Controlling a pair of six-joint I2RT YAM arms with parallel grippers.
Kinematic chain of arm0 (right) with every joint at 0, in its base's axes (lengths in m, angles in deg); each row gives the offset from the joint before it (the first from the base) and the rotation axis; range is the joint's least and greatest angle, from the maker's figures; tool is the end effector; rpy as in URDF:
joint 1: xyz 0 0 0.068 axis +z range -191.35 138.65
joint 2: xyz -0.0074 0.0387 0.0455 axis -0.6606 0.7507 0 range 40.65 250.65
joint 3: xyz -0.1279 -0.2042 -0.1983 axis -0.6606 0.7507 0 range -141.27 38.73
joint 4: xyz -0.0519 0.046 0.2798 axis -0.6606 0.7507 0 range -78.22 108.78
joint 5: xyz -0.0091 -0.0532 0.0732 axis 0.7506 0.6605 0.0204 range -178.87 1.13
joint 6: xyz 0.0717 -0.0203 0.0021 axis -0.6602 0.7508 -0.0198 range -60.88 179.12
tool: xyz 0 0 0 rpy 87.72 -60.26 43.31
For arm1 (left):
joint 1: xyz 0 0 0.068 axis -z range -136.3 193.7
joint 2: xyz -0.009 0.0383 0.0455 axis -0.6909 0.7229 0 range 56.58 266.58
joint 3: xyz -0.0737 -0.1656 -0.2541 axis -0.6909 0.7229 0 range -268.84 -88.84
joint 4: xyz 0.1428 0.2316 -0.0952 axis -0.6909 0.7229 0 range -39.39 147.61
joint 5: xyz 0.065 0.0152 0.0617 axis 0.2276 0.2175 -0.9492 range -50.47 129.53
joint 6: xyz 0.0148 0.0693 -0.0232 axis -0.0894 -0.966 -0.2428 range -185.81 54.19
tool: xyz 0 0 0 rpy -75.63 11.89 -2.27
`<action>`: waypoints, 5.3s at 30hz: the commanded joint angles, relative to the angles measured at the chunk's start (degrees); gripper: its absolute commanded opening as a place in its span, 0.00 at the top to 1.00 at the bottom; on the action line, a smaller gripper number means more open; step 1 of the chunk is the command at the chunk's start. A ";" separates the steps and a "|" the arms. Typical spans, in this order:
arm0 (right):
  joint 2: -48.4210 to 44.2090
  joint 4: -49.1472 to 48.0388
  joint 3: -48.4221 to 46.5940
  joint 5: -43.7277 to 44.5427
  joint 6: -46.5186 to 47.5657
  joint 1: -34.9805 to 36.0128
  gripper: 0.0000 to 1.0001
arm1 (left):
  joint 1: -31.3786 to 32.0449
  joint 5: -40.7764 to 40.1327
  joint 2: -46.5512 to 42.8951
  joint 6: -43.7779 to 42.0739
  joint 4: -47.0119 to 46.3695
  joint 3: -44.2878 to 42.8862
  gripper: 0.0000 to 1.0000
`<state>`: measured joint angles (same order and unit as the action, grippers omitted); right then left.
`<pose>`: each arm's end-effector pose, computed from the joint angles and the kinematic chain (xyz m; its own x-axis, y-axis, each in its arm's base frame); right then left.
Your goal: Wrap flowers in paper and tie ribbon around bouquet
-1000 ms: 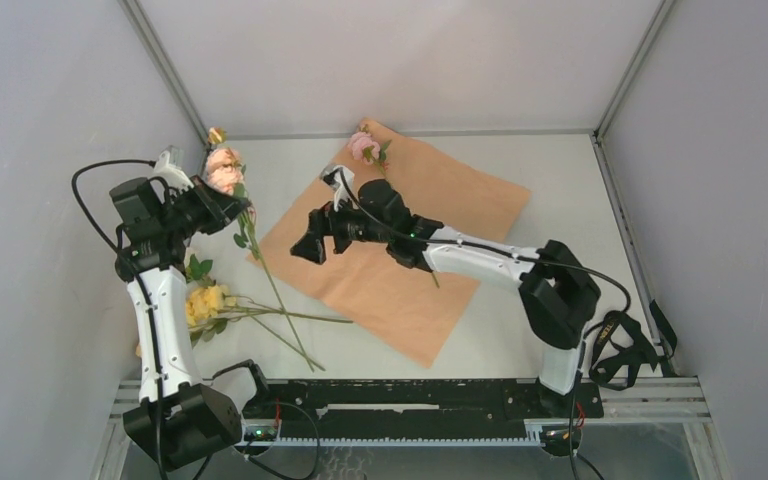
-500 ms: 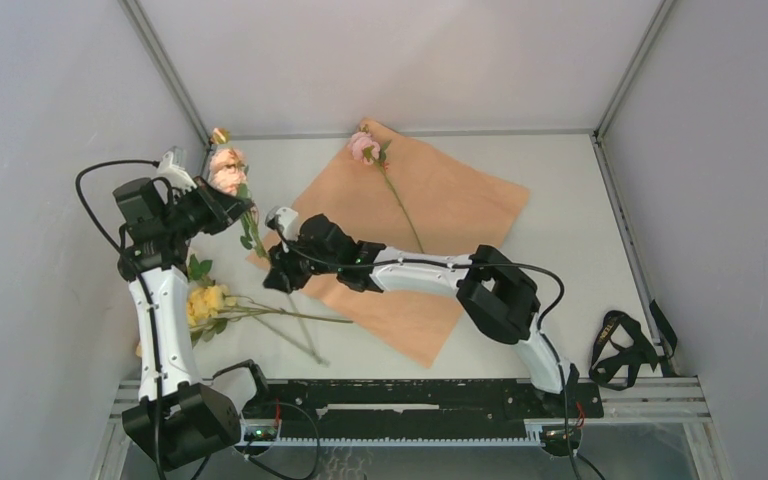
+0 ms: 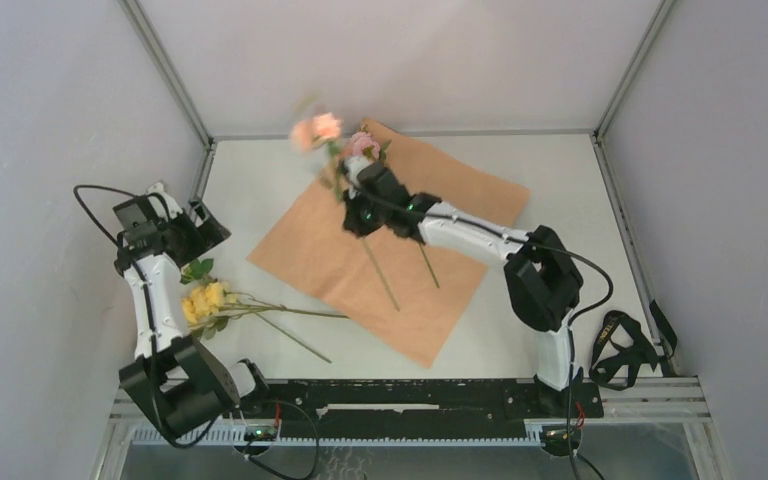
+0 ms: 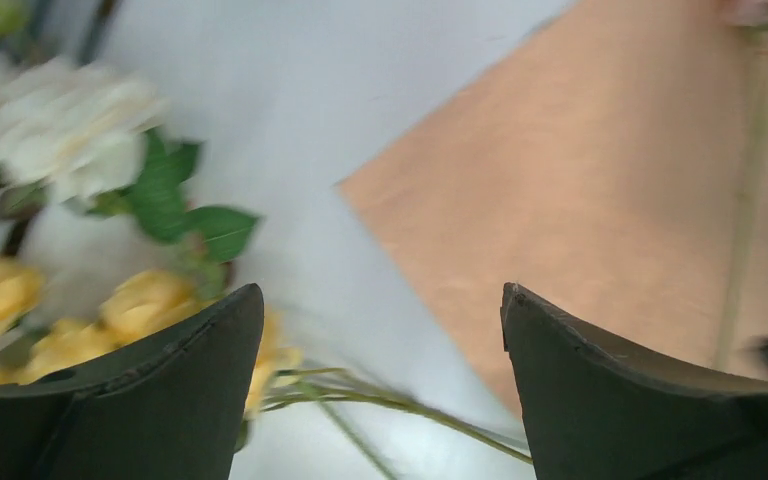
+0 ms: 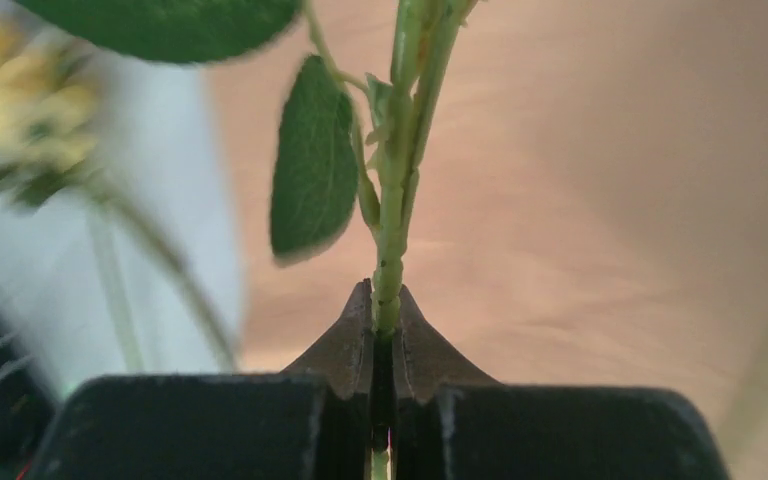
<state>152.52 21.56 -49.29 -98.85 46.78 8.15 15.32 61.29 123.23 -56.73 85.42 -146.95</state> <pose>0.3299 0.4030 0.2652 -0.5313 -0.2982 -0.7930 -0.7464 0.6076 0.2716 0.2528 0.1101 0.3210 -0.5641 -0.4715 -0.6778 -0.2971 0.8818 -0.3661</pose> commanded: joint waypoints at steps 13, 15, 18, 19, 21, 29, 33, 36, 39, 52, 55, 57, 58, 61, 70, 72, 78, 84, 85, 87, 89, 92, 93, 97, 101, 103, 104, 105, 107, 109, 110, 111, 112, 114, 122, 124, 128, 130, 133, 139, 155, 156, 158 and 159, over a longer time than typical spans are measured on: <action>18.43 26.36 -25.72 27.45 9.02 -13.71 0.43 | -9.04 -11.80 22.47 -1.95 -6.32 -1.61 0.16; 19.54 28.67 -27.54 29.37 8.44 -13.93 0.35 | -8.92 -11.46 24.68 -0.86 -7.25 -3.03 0.19; 18.50 28.99 -26.70 30.45 8.55 -13.43 0.31 | -8.12 -12.26 27.34 -0.43 -7.89 -4.78 0.21; 17.58 28.29 -25.63 30.18 9.07 -13.08 0.31 | -7.61 -12.68 27.91 -0.51 -8.07 -5.08 0.21; 15.54 26.72 -23.01 29.96 10.01 -12.11 0.30 | -6.71 -13.28 28.99 -0.49 -8.61 -5.45 0.24; 6.60 23.10 -13.62 30.08 11.52 -8.49 0.30 | -5.92 -13.88 31.32 0.37 -9.12 -6.18 0.89; 2.93 22.87 -9.95 31.57 11.59 -6.59 0.30 | -5.96 -11.32 25.68 0.52 -9.78 -4.57 1.00; -1.98 21.31 -6.75 31.09 11.49 -3.44 0.29 | -5.98 -3.93 15.26 2.26 -8.35 -4.48 1.00; -6.19 17.65 -3.97 26.87 12.16 -0.69 0.28 | -5.90 0.74 8.08 3.47 -7.10 -5.90 1.00; -9.53 -11.38 -1.95 -9.78 9.28 10.87 0.00 | 0.60 30.70 -6.48 19.81 -9.62 -12.36 1.00; -5.81 -14.12 -5.37 -9.28 5.34 11.32 0.00 | 3.62 32.35 -7.39 21.47 -9.01 -13.62 1.00; -3.12 -15.91 -6.73 -8.88 3.08 11.43 0.00 | 4.36 32.51 -7.83 21.23 -7.92 -15.02 1.00; -2.21 -16.92 -7.26 -8.96 1.93 11.46 0.00 | 4.46 32.43 -7.93 20.71 -7.09 -15.82 1.00; 0.60 -19.33 -8.67 -8.31 -0.88 11.42 0.01 | 4.63 32.11 -8.19 19.21 -4.76 -17.08 1.00; 7.31 -20.31 -15.58 -9.67 -8.00 10.55 0.96 | 4.56 26.97 -8.38 13.81 -0.50 -17.18 0.99; 7.43 -21.25 -16.52 -10.27 -8.73 10.38 1.00 | 4.58 23.59 -7.90 11.28 0.79 -17.11 0.69; 6.38 -17.41 -24.63 -14.70 -9.20 6.89 1.00 | 4.33 11.46 -6.14 2.64 5.25 -16.23 0.08; 4.61 8.71 -36.49 -20.56 -0.74 -2.21 1.00 | 1.02 8.95 -2.59 -2.12 9.39 -15.98 0.00; 4.40 14.68 -37.42 -20.25 2.53 -3.81 1.00 | 0.75 8.22 -1.98 -3.27 9.81 -15.68 0.00; 3.64 25.11 -36.56 -15.96 8.64 -7.07 1.00 | 0.70 6.25 -1.07 -5.71 10.34 -14.52 0.00; 2.96 31.54 -33.10 -7.92 12.97 -9.63 1.00 | 0.71 4.80 -0.60 -7.75 10.17 -12.50 0.00; 3.14 33.81 -27.85 1.76 16.15 -13.33 1.00 | 0.68 2.49 -0.45 -8.90 8.29 -9.17 0.00; 3.67 33.35 -26.72 3.70 16.03 -14.47 1.00 | 0.69 2.04 -0.31 -8.98 7.74 -8.22 0.00; 8.57 32.44 -26.00 8.41 16.89 -17.36 1.00 | 0.70 1.58 0.34 -8.99 6.99 -5.78 0.00; 14.67 35.69 -29.89 16.16 17.57 -18.09 0.63 | 0.74 1.06 0.91 -11.35 7.03 -4.17 0.00; 15.68 37.97 -31.59 20.25 18.21 -17.33 0.35 | 0.74 0.72 1.06 -11.69 7.04 -3.80 0.00; 15.06 38.14 -31.37 22.45 18.53 -16.64 0.30 | 0.77 0.77 1.15 -11.79 7.03 -3.70 0.00; 13.69 37.47 -29.53 24.09 19.75 -15.65 0.27 | 0.73 0.94 1.19 -11.80 7.05 -3.68 0.00; 8.35 32.99 -23.14 25.27 22.39 -13.04 0.25 | 0.73 1.80 1.35 -11.73 7.00 -3.68 0.00; 0.39 25.33 -13.42 22.14 26.37 -9.57 0.24 | 0.73 2.57 1.58 -11.48 7.07 -3.60 0.00; -3.82 21.75 -8.07 18.03 28.88 -7.70 0.24 | 0.77 2.84 1.55 -11.39 7.04 -3.55 0.00; -8.08 18.46 -2.88 10.73 31.50 -5.93 0.26 | 0.68 2.93 1.57 -11.37 7.03 -3.43 0.00; -11.58 16.11 2.05 2.69 33.83 -4.12 0.27 | 0.69 2.94 1.53 -11.37 6.96 -3.29 0.00; -17.18 12.98 9.03 -10.37 37.85 -0.24 0.27 | 0.68 2.92 1.22 -11.53 6.99 -3.01 0.00; -9.29 19.16 11.01 -13.01 44.84 12.81 0.26 | 0.71 3.64 -0.49 -11.64 6.96 -2.28 0.00; -5.12 22.14 8.08 -13.00 44.65 13.30 0.27 | 0.71 3.78 -0.67 -11.61 7.02 -2.15 0.00; 2.31 25.84 1.79 -12.64 43.43 14.29 0.29 | 0.76 4.01 -1.07 -11.54 7.20 -1.79 0.00; 4.68 25.99 1.01 -12.38 43.03 15.12 0.31 | 0.72 4.14 -1.46 -11.69 7.30 -1.67 0.00; 5.38 25.09 1.24 -12.04 42.60 16.78 0.48 | 0.74 3.84 -2.00 -12.17 7.43 -1.68 0.01; 2.59 21.75 0.45 -17.35 37.27 16.92 0.98 | 0.74 3.88 -2.00 -11.84 7.23 -2.15 0.01; -0.96 -27.29 -0.13 -31.55 -31.09 1.53 1.00 | -3.49 7.85 -3.53 -15.15 16.34 -27.00 0.00; -2.26 -21.89 0.01 -27.48 -27.53 0.02 1.00 | -3.46 7.82 -3.71 -15.17 16.30 -27.01 0.00; -5.26 -12.16 -0.01 -18.88 -18.92 -3.19 1.00 | -3.51 7.84 -3.97 -15.32 15.75 -26.06 0.00; -6.33 -6.78 -0.77 -15.12 -14.92 -4.91 1.00 | -3.43 7.81 -3.98 -15.26 15.47 -25.30 0.00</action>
<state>153.81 3.84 -48.49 -127.81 25.75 8.45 12.02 67.39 119.49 -71.42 101.00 -171.91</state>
